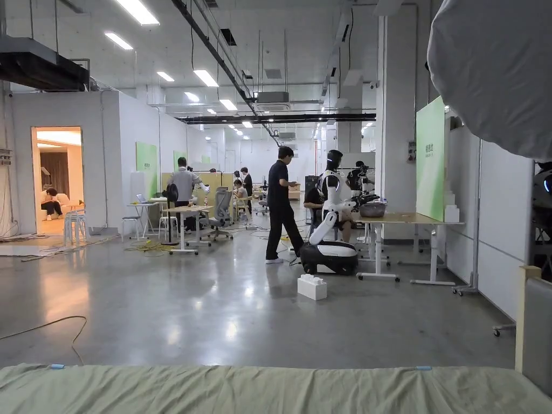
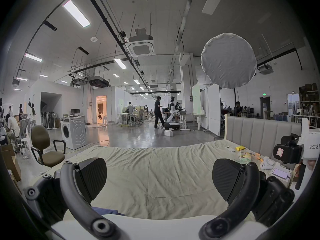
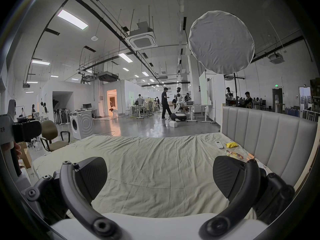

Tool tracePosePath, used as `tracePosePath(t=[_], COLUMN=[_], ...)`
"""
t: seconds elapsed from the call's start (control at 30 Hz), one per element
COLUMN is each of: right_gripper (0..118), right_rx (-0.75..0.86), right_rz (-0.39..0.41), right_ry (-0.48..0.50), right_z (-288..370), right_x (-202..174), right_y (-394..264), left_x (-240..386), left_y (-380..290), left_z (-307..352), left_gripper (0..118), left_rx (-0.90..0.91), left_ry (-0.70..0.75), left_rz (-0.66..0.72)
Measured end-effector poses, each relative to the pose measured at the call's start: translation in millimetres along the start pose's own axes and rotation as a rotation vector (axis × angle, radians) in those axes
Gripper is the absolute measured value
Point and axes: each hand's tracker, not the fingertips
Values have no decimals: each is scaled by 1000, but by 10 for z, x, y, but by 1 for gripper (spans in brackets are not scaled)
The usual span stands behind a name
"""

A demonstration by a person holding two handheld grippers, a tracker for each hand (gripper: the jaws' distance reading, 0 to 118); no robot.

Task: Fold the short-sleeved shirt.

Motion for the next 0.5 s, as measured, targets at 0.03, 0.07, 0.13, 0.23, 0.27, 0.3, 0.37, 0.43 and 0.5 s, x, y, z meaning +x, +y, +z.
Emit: tracePosePath(t=[0.03,0.07,0.13,0.23,0.27,0.3,0.37,0.43,0.5], right_gripper=[118,118,118,118,118,118,118,118,118], right_rx=[3,3,-1,-12,-10,-9,-9,-8,-10], right_rz=[7,12,3,-13,-14,-16,-19,-19,-21], right_ry=[0,4,5,13,12,13,16,15,12], right_z=[0,-1,-7,-14,-13,-12,-8,-7,-11], right_x=[-7,-14,-9,-3,-4,-3,0,-1,-3], right_y=[5,16,20,24,28,30,33,34,33], left_x=[1,1,-3,-9,-11,-11,-7,-3,2], left_y=[7,6,4,-1,-4,-10,-17,-16,-12], left_z=[1,-1,-3,-10,-14,-14,-12,-11,-11], left_gripper=[118,118,118,118,118,118,118,118,118], left_rx=[12,6,5,-3,-8,-9,-11,-15,-15], left_ry=[0,-1,0,0,0,0,-1,-7,-11], left_rz=[-6,-5,-1,5,5,2,-2,-8,-7])
